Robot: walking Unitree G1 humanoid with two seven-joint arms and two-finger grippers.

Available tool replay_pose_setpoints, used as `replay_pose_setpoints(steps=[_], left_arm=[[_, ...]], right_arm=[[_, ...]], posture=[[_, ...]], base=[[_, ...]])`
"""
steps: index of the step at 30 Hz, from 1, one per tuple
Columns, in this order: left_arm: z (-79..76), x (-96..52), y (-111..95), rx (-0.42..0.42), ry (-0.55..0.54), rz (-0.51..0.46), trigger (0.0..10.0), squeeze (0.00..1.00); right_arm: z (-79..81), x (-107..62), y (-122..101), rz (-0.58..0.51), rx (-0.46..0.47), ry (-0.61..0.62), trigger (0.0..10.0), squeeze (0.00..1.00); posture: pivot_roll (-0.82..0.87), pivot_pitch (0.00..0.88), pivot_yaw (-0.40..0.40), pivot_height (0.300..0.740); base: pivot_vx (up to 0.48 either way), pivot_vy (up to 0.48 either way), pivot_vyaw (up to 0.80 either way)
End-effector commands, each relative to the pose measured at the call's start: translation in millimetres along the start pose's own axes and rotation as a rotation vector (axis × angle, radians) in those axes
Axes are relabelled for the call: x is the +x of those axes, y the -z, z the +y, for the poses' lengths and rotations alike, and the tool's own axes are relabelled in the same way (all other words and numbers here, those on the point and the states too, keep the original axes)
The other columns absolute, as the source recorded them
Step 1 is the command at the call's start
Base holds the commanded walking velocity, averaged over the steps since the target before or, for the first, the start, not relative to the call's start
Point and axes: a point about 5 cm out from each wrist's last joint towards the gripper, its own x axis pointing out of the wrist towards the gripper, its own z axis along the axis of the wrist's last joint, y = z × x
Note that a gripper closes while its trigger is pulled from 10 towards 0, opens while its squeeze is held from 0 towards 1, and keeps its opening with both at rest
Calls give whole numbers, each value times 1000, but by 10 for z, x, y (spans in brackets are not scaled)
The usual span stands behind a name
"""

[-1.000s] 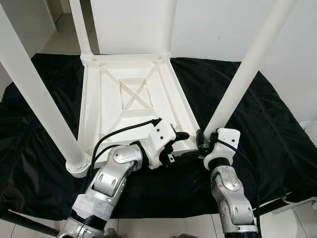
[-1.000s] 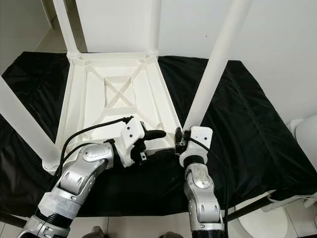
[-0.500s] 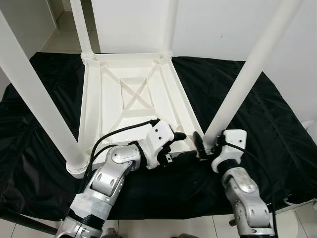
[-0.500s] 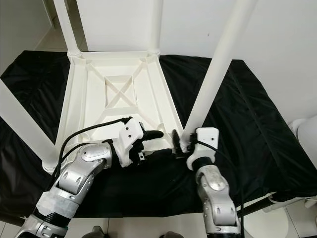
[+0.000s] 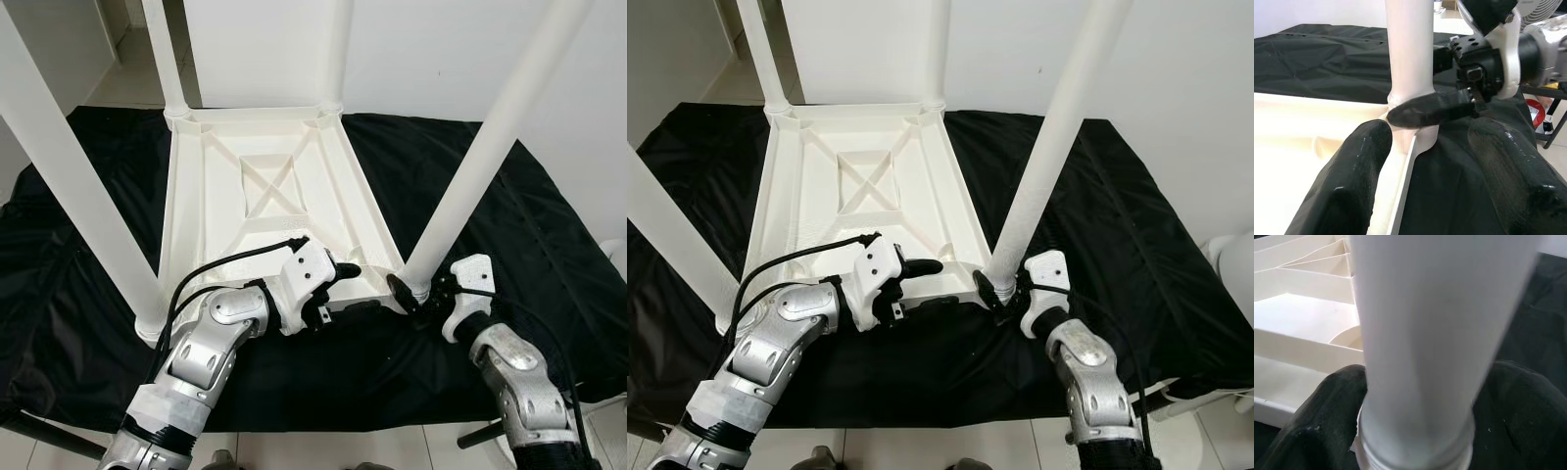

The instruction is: Building children table

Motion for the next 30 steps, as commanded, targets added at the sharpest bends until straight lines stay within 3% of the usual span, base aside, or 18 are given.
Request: replay_pose_setpoints(steps=[1,5,6,7,8,18,19,20,24,26,30], left_arm=[[-23,14,-3,-2,17,4,10000,0],[-17,14,-10,-1,17,3,10000,0],[-15,11,-14,-1,14,4,10000,0],[-15,11,-14,-1,14,4,10000,0],[-13,5,-15,-3,7,4,10000,0],[-37,-12,-8,-11,-7,4,10000,0],[-53,-15,-4,-15,-6,3,10000,0],[-63,-14,-2,-19,-5,3,10000,0],[-69,-13,0,-21,-5,3,10000,0],[-67,-3,-1,-26,-6,2,10000,0],[-67,1,0,-28,-7,2,10000,0]], right_arm=[[-24,27,16,21,-33,-49,10000,0],[-74,59,7,30,-64,-70,10000,0],[-97,63,13,42,-73,-85,2157,0],[-97,63,13,42,-73,-85,2157,0],[-116,55,28,49,-69,-99,0,0],[-90,-2,82,53,-53,-115,0,0],[-69,-23,95,49,-41,-91,8510,0],[-55,-39,100,45,-18,-60,10000,0],[-51,-48,105,41,-4,-40,10000,0],[-8,-47,100,23,27,77,10000,0],[18,-46,95,12,42,123,10000,0]], posture=[[9,5,-14,740],[15,9,-16,740],[25,15,-25,740],[25,15,-25,740],[32,19,-30,740],[38,29,-41,740],[35,33,-43,740],[33,35,-44,740],[32,35,-45,740],[24,37,-48,740],[24,37,-47,740]], base=[[0,0,0],[0,0,0],[0,0,0],[0,0,0],[0,0,0],[0,0,0],[0,0,0],[0,0,0],[0,0,0],[0,0,0],[0,0,0]])
